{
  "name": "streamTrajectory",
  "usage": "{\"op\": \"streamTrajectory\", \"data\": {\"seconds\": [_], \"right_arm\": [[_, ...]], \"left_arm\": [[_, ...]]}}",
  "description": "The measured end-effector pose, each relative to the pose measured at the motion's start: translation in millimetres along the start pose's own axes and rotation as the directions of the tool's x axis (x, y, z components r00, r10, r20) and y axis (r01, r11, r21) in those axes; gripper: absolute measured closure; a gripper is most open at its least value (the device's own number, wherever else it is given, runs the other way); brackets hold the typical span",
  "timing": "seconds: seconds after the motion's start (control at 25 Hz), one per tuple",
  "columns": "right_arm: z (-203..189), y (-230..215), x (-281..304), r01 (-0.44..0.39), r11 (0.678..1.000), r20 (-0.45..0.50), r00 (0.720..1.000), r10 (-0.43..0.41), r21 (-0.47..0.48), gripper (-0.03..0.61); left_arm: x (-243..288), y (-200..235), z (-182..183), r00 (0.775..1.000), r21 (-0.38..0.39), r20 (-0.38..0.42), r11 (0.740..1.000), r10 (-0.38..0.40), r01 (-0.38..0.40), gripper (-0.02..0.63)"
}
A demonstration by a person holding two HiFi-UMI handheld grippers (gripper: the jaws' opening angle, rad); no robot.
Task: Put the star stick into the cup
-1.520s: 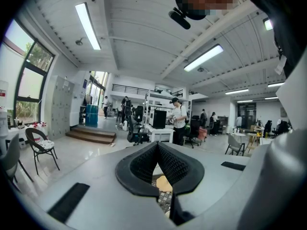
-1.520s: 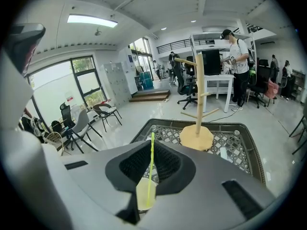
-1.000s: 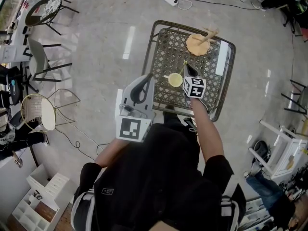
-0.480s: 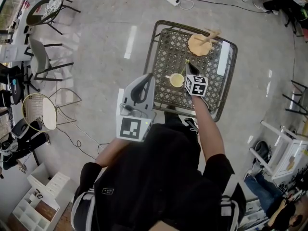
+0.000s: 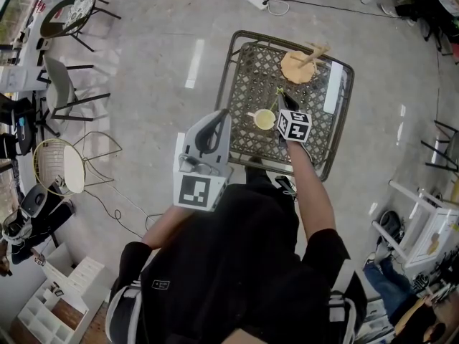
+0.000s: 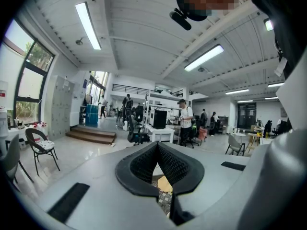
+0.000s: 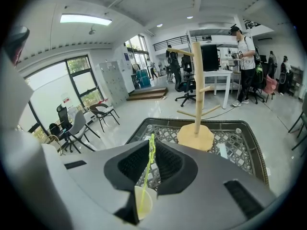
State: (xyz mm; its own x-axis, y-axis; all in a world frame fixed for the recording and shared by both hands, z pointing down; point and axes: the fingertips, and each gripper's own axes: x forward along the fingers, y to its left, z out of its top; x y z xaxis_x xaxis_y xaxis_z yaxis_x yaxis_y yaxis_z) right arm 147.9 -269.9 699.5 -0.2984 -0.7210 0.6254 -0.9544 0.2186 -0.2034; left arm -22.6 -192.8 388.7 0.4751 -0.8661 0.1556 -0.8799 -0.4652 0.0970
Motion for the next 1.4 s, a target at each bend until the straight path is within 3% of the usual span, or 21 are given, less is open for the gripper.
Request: {"op": "streamTrajectory", "data": {"seconds": [0.84, 1.16, 1.4], "right_arm": [[25.7, 3.4, -99.5, 0.098, 0.99, 0.144, 0.983, -0.113, 0.103, 0.551], [60.1, 26.6, -172.3, 0.113, 0.981, 0.281, 0.947, -0.154, 0.157, 0.552], [80.1, 44.5, -227.9, 0.128, 0.982, 0.373, 0.912, -0.172, 0.142, 0.556]], "left_arm": [[-31.6, -18.6, 19.3, 0.996, 0.008, 0.06, 0.998, -0.066, 0.065, 0.598], [-44.6, -21.3, 25.7, 0.993, 0.013, 0.086, 0.996, -0.084, 0.083, 0.598], [-53.7, -26.0, 26.2, 0.991, 0.01, 0.094, 0.995, -0.096, 0.096, 0.597]]}}
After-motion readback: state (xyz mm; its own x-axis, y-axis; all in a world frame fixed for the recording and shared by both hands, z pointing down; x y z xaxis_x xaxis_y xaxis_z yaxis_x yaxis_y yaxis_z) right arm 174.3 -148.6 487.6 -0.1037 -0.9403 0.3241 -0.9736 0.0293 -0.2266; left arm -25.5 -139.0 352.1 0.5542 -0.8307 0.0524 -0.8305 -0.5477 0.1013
